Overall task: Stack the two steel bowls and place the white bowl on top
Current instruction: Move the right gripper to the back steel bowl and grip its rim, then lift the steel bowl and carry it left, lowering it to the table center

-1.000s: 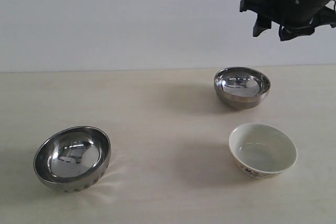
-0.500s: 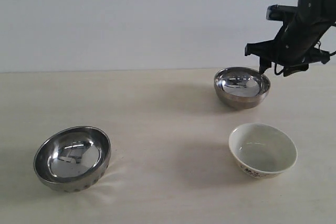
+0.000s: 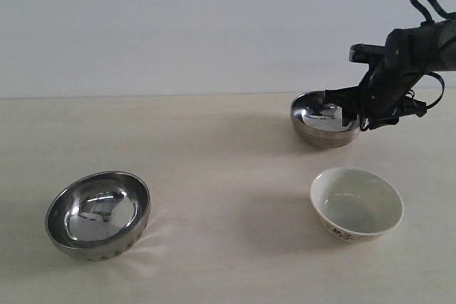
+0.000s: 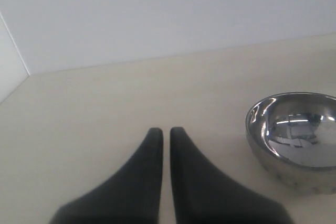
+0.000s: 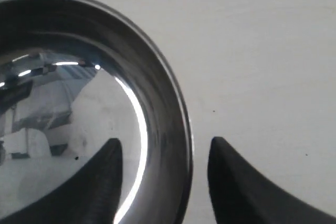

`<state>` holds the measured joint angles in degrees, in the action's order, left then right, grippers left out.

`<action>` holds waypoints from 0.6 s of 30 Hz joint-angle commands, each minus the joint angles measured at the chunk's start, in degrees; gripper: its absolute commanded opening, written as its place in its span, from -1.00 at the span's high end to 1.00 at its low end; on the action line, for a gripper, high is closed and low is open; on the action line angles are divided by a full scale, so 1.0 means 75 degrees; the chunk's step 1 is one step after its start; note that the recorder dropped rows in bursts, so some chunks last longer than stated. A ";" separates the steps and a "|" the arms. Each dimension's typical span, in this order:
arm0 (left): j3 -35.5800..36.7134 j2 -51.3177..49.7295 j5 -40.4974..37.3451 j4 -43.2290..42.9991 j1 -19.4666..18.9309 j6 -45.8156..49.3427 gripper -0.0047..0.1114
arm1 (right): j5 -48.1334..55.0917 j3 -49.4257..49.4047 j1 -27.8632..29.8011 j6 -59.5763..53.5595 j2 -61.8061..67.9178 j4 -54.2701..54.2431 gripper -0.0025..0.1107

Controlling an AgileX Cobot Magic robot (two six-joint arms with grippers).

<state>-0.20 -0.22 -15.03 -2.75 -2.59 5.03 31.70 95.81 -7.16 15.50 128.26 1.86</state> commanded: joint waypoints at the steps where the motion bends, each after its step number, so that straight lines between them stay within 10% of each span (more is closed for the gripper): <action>1: 0.0026 0.0029 0.0058 0.0053 -0.0019 -0.0075 0.85 | -0.0120 0.0054 0.0055 -0.0027 0.0030 0.0007 0.61; 4: 0.0026 0.0029 0.0058 0.0053 -0.0019 -0.0075 0.85 | -0.0027 0.0054 0.0055 -0.0090 0.0014 0.0007 0.95; 18: 0.0026 0.0029 0.0058 0.0053 -0.0019 -0.0075 0.85 | 0.0764 0.0054 0.0055 -0.0174 -0.1726 -0.0164 0.96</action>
<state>-0.20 -0.22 -15.03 -2.75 -2.59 5.03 35.90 95.85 -6.95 15.08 119.17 1.17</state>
